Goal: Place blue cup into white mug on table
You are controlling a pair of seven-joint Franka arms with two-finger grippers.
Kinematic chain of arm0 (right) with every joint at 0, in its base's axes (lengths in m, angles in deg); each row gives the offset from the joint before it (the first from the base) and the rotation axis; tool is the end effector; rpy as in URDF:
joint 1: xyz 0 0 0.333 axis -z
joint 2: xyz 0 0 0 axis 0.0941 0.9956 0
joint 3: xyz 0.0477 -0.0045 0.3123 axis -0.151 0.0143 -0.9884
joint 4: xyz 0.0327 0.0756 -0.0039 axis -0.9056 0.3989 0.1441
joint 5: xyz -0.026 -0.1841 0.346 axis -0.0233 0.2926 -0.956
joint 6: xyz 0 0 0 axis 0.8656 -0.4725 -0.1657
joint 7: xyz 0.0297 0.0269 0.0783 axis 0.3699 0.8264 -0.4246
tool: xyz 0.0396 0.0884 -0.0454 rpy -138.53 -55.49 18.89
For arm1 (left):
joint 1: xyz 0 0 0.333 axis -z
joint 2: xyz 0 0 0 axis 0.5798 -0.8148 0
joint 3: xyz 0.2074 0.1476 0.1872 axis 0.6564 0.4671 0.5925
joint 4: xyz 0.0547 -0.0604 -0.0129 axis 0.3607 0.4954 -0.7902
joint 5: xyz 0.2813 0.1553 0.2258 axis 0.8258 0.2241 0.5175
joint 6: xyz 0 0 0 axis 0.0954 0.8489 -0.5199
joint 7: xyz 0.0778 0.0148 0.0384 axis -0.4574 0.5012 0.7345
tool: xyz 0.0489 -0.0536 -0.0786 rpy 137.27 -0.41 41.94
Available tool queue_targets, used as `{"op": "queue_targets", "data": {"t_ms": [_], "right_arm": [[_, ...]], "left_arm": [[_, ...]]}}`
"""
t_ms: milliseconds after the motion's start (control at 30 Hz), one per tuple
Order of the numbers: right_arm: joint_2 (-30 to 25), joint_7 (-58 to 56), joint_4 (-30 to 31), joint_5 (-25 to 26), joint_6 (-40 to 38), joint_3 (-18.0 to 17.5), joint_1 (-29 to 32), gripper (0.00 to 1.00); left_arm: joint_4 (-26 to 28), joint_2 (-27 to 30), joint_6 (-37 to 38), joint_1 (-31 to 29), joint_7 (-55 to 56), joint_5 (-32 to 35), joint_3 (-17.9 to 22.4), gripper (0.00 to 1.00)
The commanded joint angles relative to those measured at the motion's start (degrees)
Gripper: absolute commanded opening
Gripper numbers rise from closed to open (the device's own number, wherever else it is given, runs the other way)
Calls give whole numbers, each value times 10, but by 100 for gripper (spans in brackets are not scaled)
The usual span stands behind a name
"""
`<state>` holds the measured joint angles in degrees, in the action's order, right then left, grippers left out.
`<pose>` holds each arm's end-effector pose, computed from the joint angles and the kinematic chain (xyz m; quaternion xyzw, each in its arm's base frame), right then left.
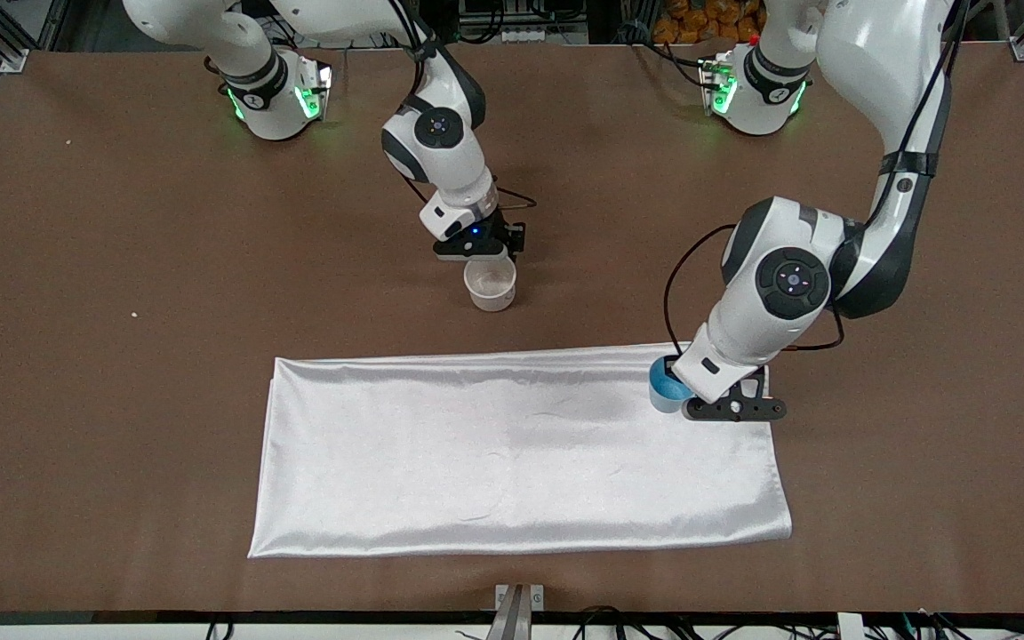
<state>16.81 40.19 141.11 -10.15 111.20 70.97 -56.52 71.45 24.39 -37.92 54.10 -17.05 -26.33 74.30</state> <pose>0.3661 0.4606 0.2108 -0.9919 0.0608 -0.0479 0.1005 0.6453 -0.2641 0.3577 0.9994 -0.0176 0.0287 0.0022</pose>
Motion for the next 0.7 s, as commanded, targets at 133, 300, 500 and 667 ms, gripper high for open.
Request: {"op": "queue_targets", "data": {"t_ms": [133, 300, 500, 667], "right_arm": [[-18, 22, -3, 11, -18, 8, -10, 100], [-41, 21, -4, 12, -63, 8, -10, 100], [-71, 20, -5, 17, -104, 8, -8, 100], [-96, 17, -18, 23, -154, 10, 3, 100]], "left_arm": [[1, 29, 30, 4, 18, 10, -1, 0], [1, 42, 55, 6, 37, 10, -12, 0], [1, 51, 77, 5, 72, 10, -33, 0], [1, 52, 83, 5, 107, 10, -56, 0]]}}
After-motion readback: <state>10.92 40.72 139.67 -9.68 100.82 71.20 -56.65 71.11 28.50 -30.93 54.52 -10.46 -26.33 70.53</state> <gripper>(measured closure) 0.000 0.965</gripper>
